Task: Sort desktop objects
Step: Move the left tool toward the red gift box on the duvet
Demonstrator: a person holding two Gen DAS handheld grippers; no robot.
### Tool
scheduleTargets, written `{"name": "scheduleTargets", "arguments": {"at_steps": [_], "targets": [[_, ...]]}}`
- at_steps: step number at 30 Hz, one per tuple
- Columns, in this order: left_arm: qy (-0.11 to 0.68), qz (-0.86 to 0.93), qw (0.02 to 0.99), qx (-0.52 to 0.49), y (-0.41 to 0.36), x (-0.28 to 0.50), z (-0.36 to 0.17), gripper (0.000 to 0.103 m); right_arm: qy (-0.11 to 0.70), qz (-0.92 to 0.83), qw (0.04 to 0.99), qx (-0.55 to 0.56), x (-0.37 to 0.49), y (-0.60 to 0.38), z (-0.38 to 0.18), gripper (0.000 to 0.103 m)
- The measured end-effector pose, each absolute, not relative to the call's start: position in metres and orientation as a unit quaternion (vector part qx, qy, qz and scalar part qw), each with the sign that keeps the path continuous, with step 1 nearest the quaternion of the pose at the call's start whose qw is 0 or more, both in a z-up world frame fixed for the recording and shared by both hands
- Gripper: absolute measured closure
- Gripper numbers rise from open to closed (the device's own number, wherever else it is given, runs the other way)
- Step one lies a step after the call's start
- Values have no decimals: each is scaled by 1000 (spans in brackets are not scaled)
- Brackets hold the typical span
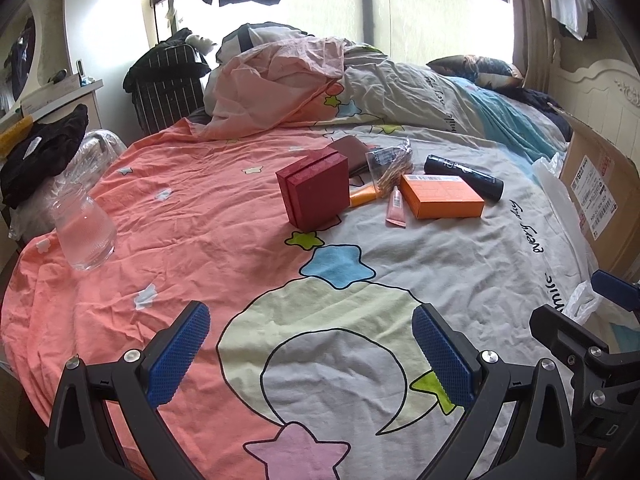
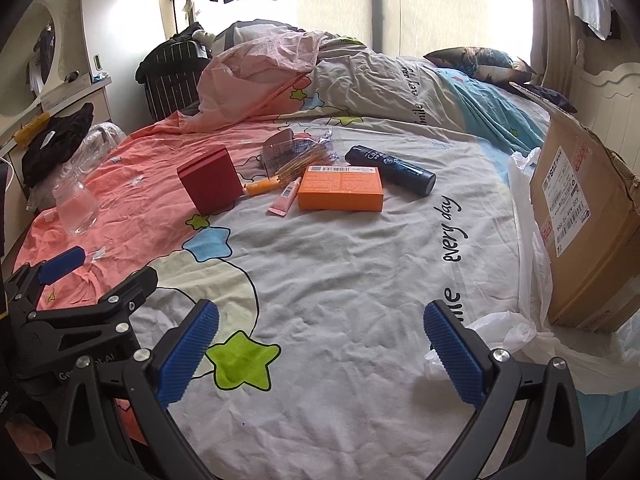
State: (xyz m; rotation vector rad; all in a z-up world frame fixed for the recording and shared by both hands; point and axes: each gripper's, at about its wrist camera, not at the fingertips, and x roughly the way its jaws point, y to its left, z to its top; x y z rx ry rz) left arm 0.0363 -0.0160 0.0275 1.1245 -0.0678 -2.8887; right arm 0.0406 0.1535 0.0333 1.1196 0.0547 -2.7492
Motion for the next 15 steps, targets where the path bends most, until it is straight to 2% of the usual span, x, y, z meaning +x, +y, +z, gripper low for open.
{"name": "scheduleTargets", "arguments": {"at_steps": [15], "targets": [[-23, -930, 21, 367, -19, 33, 22, 0, 9, -921, 92, 377, 41, 157, 32, 0]]}}
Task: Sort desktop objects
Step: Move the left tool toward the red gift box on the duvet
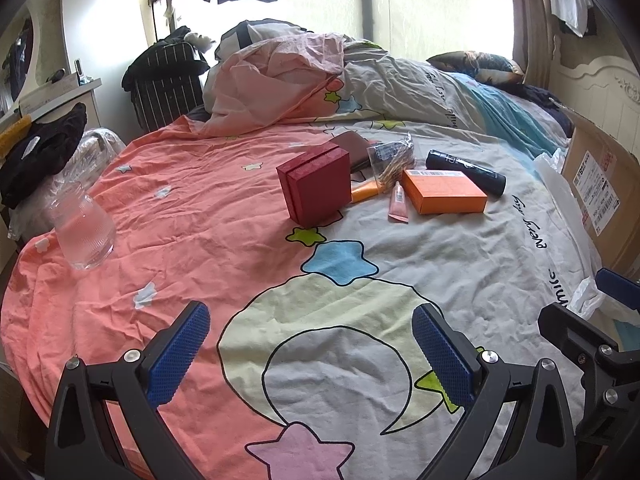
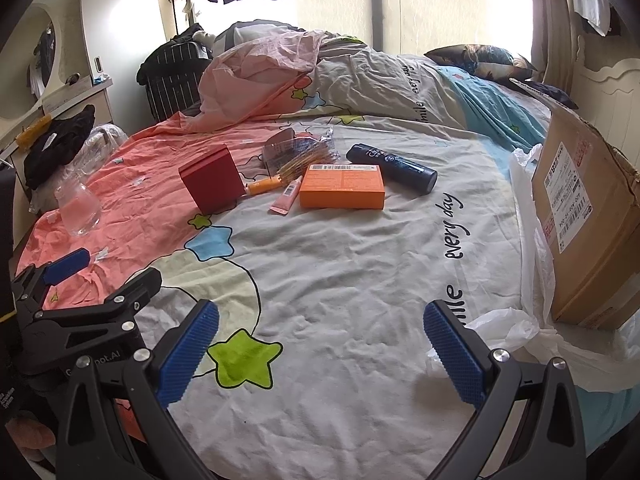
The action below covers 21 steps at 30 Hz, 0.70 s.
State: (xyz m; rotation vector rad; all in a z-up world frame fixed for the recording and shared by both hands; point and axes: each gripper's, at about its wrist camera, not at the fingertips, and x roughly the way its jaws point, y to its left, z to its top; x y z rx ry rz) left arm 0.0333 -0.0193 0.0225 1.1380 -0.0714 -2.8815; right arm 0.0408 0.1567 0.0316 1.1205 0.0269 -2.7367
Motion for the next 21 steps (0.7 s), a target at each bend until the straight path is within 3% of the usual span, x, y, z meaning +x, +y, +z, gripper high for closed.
{"name": "scheduleTargets", "arguments": {"at_steps": [21], "targets": [[-38, -920, 40, 387, -36, -15, 6, 0, 3, -908, 105, 405, -8, 149, 12, 0]]}}
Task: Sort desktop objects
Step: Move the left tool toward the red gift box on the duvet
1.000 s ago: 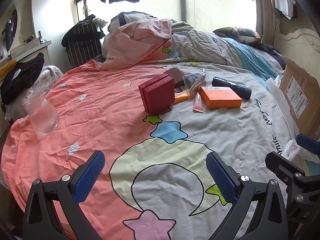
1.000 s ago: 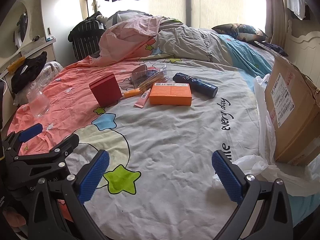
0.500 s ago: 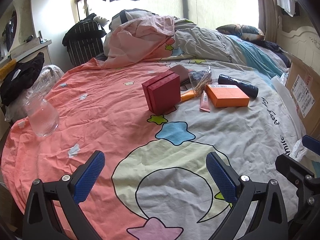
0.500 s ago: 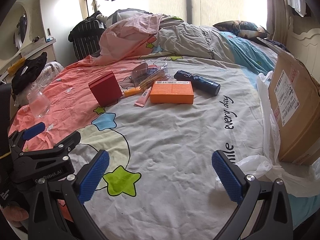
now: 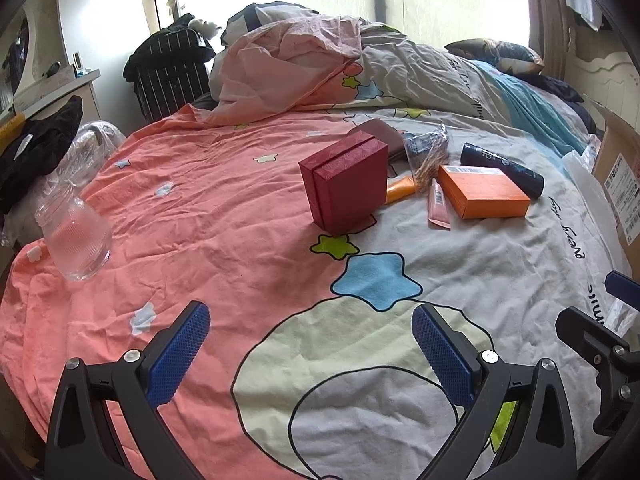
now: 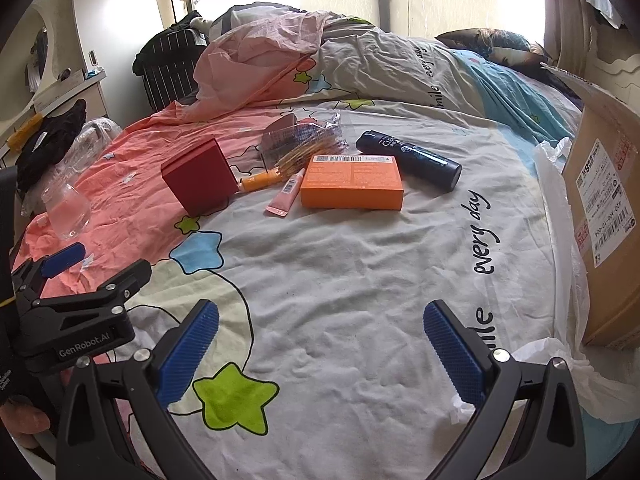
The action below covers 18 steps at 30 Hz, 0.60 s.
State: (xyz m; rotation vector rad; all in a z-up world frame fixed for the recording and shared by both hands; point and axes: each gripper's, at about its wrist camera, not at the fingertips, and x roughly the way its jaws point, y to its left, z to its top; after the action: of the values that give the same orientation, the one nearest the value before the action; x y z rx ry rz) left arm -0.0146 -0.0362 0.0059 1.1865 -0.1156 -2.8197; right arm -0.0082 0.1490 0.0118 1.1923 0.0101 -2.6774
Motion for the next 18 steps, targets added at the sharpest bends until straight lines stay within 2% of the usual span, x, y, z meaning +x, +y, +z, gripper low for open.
{"name": "scheduleTargets", "arguments": {"at_steps": [18], "targets": [[-100, -915, 10, 390, -24, -79, 16, 0, 2, -893, 138, 427, -71, 120, 20, 0]]}}
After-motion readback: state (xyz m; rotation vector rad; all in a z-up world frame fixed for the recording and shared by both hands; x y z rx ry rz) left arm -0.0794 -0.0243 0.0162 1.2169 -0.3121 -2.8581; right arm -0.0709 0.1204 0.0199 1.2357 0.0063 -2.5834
